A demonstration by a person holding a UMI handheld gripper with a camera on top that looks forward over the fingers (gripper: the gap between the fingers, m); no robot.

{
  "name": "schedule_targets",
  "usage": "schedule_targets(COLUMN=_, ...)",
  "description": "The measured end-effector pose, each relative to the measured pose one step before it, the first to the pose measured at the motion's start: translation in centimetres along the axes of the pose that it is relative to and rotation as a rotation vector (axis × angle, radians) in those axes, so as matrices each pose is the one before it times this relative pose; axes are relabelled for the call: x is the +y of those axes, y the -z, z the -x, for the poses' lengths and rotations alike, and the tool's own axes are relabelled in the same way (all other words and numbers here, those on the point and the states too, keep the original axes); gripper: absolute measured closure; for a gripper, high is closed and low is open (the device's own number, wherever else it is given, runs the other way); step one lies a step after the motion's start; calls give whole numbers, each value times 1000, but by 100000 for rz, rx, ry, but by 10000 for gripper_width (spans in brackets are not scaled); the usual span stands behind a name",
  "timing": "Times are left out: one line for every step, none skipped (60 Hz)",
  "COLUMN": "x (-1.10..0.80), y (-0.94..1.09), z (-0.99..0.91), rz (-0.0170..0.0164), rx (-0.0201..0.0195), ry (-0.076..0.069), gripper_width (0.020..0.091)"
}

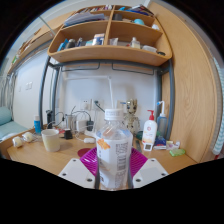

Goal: Pour water

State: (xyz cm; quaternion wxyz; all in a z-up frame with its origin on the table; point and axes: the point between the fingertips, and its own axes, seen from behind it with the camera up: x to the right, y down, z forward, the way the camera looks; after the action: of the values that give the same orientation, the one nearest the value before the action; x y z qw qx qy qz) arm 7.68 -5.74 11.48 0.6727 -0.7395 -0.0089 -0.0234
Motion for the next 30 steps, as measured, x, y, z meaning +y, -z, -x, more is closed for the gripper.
schedule_targets(x=-6, y=-53, z=64, rz=-286, rx=95, ry=515, gripper_width=729)
schedule_targets(x=-11, y=-33, z=60, rz=-196, rx=12, ry=443, gripper_width=730)
schedule_targets(x=-18, y=-46, z=31, rz=-123, rx=-76, ry=266, gripper_width=733)
schedule_targets(x=25, y=-33, z=47, rz=23, rx=-58, ry=289, gripper_width=743)
schedule_targets(x=-34, y=-10, z=-10, rz=-50, rx=69, ry=367, gripper_width=743)
schedule_targets(x=-57, y=-7, z=15, rz=-163, rx=-105, ry=102, gripper_width=745)
schedule_targets(x=-27, y=0, z=49, rz=-231, rx=-159, ry=-179, gripper_width=744)
schedule_targets(x=-38, y=-21, z=92, rz=-263, rx=-267, ry=-310, gripper_width=744)
schedule_targets(x=-32, y=0, z=90, rz=-209, rx=-399, ry=-43, gripper_width=744)
schedule_targets(x=-36, y=-15, z=71, rz=-183, rx=-285, ry=322, gripper_width=745)
schedule_targets(x=39, y=28, z=2, rz=118, rx=571, ry=218, gripper_width=745)
schedule_targets(x=37, y=14, z=-86, rz=248, rx=309, ry=-484, gripper_width=746)
schedule_targets(x=43, y=-25, z=-35, rz=197, rx=186, ry=-461, gripper_width=746)
schedule_targets(x=35, y=-39, z=47, rz=186, rx=-121, ry=308, gripper_width=745)
schedule_targets(x=1, y=-30, z=150, rz=102, rx=-497, ry=920, gripper_width=745)
schedule_targets(x=-43, y=-51, z=113, rz=134, rx=-565, ry=944, gripper_width=744)
schedule_targets(x=-30, y=-46, z=-14, rz=255, rx=-131, ry=849, gripper_width=745)
schedule_targets(x=-64, y=-171, z=-72, rz=303, rx=-124, ry=830, gripper_width=744)
schedule_targets(x=-54, y=-43, z=250, rz=173, rx=595, ry=1593, gripper_width=744)
schedule_targets(x=-124, y=-91, z=87, rz=285, rx=-255, ry=2088, gripper_width=744)
schedule_targets(x=-165, y=-111, z=92, rz=203, rx=-150, ry=2313, gripper_width=744)
schedule_targets(x=-205, y=-176, z=44, rz=133, rx=0, ry=2489, gripper_width=743)
schedule_targets(x=-230, y=-223, z=95, rz=105, rx=-44, ry=2837, gripper_width=744)
schedule_targets(x=-242, y=-223, z=108, rz=51, rx=-127, ry=3238, gripper_width=743)
schedule_targets(x=-322, y=-257, z=112, rz=-224, rx=-182, ry=3558, gripper_width=743)
schedule_targets(x=-352, y=-276, z=109, rz=-408, rx=-75, ry=3771, gripper_width=742)
schedule_targets(x=-165, y=-385, z=96, rz=-471, rx=-139, ry=3914, gripper_width=743)
schedule_targets(x=-330, y=-289, z=84, rz=-297, rx=12, ry=4490, gripper_width=743)
schedule_targets(x=-258, y=-234, z=248, rz=-204, rx=319, ry=4239, gripper_width=743)
schedule_targets(x=-348, y=-296, z=50, rz=-333, rx=261, ry=4343, gripper_width=743)
